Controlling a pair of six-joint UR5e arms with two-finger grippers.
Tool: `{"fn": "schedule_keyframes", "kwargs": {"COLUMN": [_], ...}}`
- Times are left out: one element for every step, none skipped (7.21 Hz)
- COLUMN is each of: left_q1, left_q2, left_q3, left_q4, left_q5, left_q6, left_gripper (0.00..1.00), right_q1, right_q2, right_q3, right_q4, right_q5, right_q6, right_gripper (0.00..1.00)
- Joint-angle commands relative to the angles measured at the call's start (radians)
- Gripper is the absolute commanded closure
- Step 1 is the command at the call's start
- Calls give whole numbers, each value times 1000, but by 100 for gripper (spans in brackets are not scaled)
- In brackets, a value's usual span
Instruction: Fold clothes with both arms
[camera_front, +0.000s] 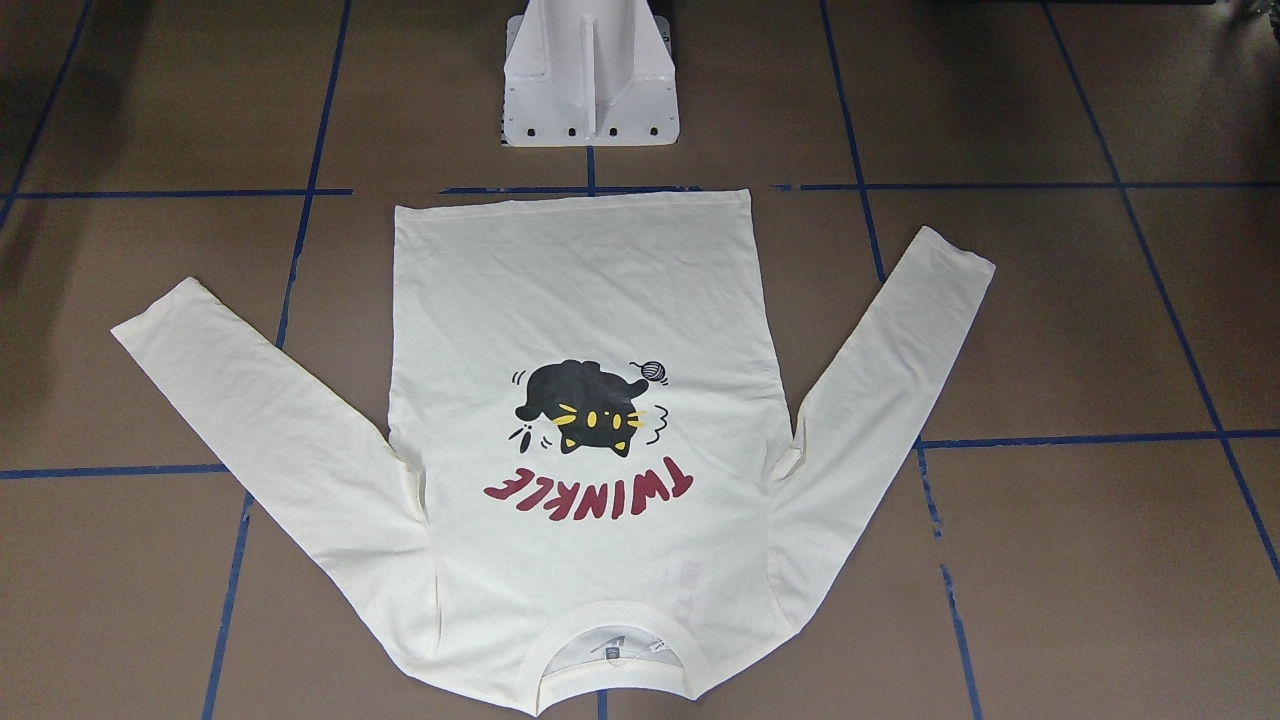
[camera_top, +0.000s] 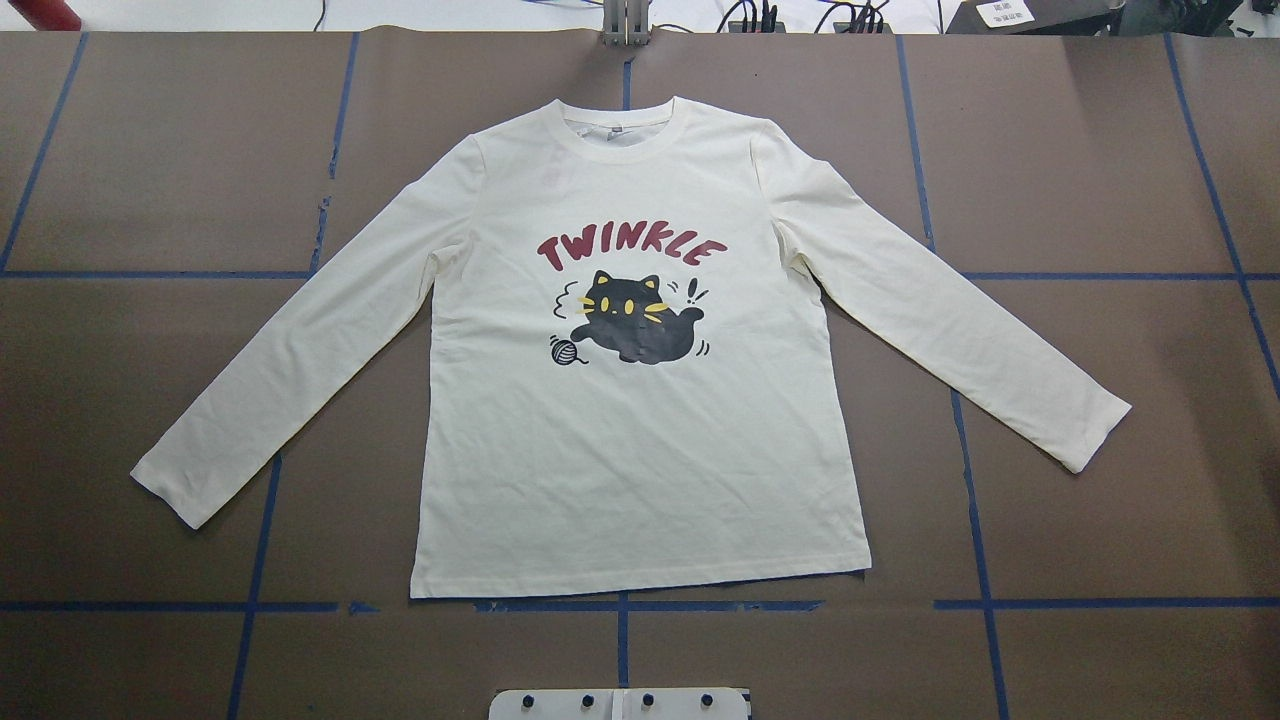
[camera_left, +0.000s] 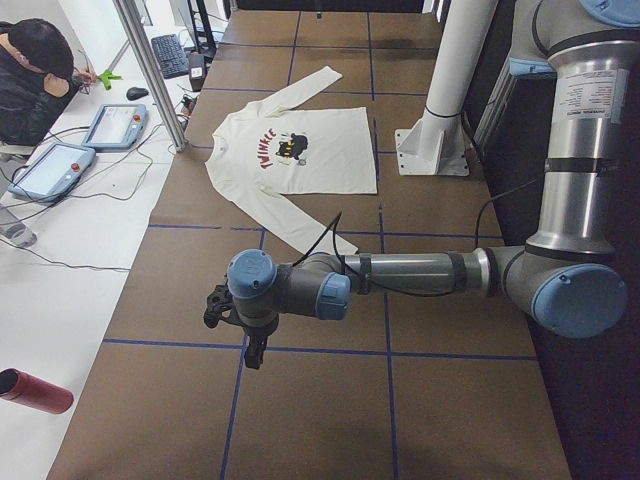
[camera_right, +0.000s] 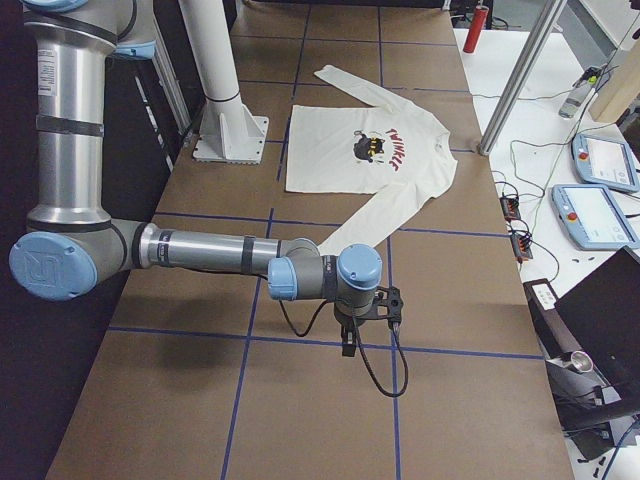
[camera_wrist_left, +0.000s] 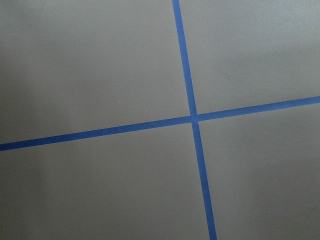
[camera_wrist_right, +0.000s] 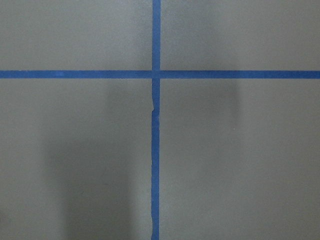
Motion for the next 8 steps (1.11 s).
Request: {"fn": "schedule_keyframes", "kwargs": {"left_q1": [0,0,0,0,2,3,3,5], "left_q2": [-2,0,0,-2,-2,-2,-2,-2], "left_q3": [-9,3,5,3,3,6,3,5], "left_q4": [-2,-3,-3,-3,-3,-5,-36,-81], "left_q5": [-3,-2,0,0,5,12,15,15], "left_q6": [4,6,7,6,6,9,9,6], "left_gripper": [0,0,0,0,0,0,0,0], "right_q1": [0,2,0,0,0,-2,-2,-2], "right_q2": [-2,-2,-2,-2,0,3,11,23], "right_q3": [1,6,9,12,12,12,12,15], "right_q4": [0,2,2,2,2,2,2,3], "right_q5": [2,5,8,8,9,9,11,14], "right_q6": [0,0,2,2,2,2,2,0], "right_gripper": [0,0,0,0,0,0,0,0]}}
